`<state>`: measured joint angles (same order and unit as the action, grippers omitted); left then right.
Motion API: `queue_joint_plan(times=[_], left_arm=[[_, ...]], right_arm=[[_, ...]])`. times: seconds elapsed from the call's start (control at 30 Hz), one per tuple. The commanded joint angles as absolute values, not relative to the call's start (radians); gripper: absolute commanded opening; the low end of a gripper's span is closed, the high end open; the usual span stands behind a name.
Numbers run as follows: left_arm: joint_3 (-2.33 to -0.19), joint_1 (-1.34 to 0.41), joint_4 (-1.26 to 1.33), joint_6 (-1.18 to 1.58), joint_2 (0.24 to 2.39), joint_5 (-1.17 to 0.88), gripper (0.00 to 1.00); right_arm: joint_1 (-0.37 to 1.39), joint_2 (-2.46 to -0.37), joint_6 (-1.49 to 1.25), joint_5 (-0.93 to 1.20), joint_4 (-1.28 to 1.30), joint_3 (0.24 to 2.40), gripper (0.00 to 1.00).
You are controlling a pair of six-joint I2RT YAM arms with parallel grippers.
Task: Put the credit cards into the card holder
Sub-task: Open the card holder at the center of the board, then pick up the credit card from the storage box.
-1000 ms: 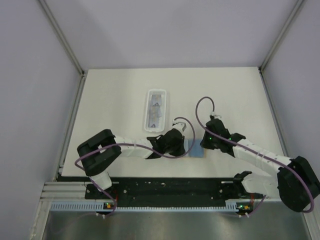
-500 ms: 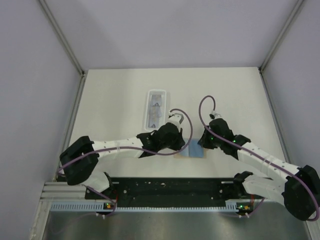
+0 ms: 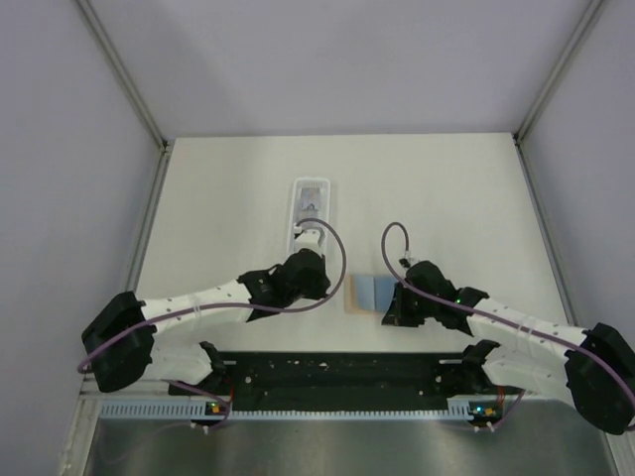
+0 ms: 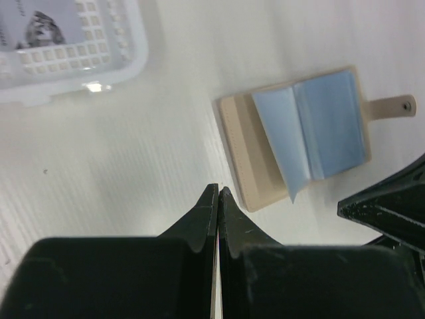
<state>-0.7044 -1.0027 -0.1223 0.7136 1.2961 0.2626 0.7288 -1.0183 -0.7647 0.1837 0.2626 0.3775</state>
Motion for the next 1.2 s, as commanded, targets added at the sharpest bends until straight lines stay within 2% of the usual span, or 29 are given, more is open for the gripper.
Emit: queue_joint_plan(times=[0.0,0.37,0.57,1.17], left_arm=[[-0.703,-0.944,-0.156,0.732,1.217,0.334,0.0],[-0.643,-0.753,-0.123,0.657,1.068,0.225,0.0],[-0.634,-0.739,-0.158,0.634,1.012,0.252,0.01],[-0.64,-0.724,-0.195,0.657,1.019,0.252,0.0]], right_arm=[[0.752,-0.979,-0.818,0.196,0.204,0.347,0.0],[0.753,-1.072,-0.835,0.176,0.095,0.324,0.0],[0.753,-1.115,-0.839,0.115,0.089,0.336,0.0],[0.753,-1.144,-0.83,-0.061,0.158,0.394,0.0]])
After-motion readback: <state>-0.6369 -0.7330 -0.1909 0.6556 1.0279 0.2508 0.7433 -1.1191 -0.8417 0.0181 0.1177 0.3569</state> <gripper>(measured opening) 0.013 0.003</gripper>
